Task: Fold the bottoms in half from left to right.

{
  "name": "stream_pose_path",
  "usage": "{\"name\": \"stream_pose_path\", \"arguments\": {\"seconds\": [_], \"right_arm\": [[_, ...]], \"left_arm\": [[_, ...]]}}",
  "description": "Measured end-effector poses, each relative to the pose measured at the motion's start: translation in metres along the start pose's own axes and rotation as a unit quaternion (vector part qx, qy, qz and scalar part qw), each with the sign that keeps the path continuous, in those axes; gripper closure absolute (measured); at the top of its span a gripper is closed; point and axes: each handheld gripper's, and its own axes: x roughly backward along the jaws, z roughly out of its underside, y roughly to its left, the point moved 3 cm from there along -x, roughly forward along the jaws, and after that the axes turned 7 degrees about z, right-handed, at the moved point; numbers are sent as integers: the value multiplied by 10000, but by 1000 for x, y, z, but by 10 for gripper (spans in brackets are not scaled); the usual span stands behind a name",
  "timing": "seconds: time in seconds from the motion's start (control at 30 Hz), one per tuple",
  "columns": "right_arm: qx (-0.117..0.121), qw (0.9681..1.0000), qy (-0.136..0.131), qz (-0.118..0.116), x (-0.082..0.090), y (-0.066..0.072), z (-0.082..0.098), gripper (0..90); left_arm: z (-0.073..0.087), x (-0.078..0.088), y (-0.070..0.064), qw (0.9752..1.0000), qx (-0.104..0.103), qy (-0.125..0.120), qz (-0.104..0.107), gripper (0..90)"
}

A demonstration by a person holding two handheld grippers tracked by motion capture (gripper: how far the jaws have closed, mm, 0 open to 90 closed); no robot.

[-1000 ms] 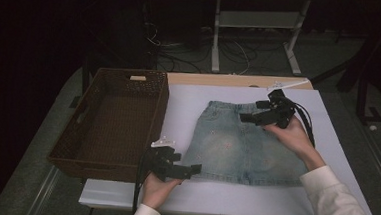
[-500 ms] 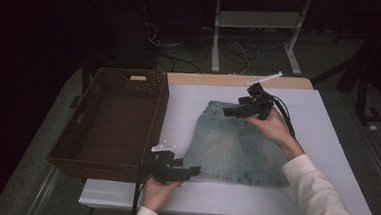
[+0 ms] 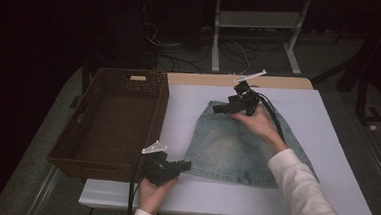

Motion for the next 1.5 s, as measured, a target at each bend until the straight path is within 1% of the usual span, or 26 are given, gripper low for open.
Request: {"name": "stream_pose_path", "arguments": {"seconds": [0.13,0.2,0.37,0.47,0.6,0.73,0.87,0.93,1.2,1.43,1.5], "right_arm": [[7,10000,-36,40,-10,1,-4,83],[-18,9999,-58,101,-15,0,-6,89],[-214,9994,-167,221,-29,-4,-9,95],[-309,9990,-165,278,-38,-8,-10,115],[-349,9986,-159,366,-48,-10,-12,136],[-288,9980,-99,547,-57,-10,-14,147],[-320,9973,-53,654,-63,-12,-17,164],[-365,9968,-80,703,-66,-12,-17,193],[-413,9947,-64,936,-77,-16,-15,228],[-443,9908,-185,1267,-84,-20,-13,277],[-424,9903,-153,1317,-87,-19,-11,288]], "left_arm": [[0,0,0,10000,-42,23,56,826],[0,1,-1,9999,-72,33,65,827],[0,0,-2,9999,-131,43,103,827],[1,0,-3,9998,-164,64,102,827],[0,0,-4,9997,-234,48,96,826],[0,0,-4,9996,-225,41,134,826],[-1,1,-5,9996,-229,43,167,825],[0,0,-4,9996,-214,61,145,825],[-1,1,-4,9996,-202,65,187,825],[-1,1,-5,9996,-211,62,186,825],[0,1,-4,9996,-202,97,153,825]]}}
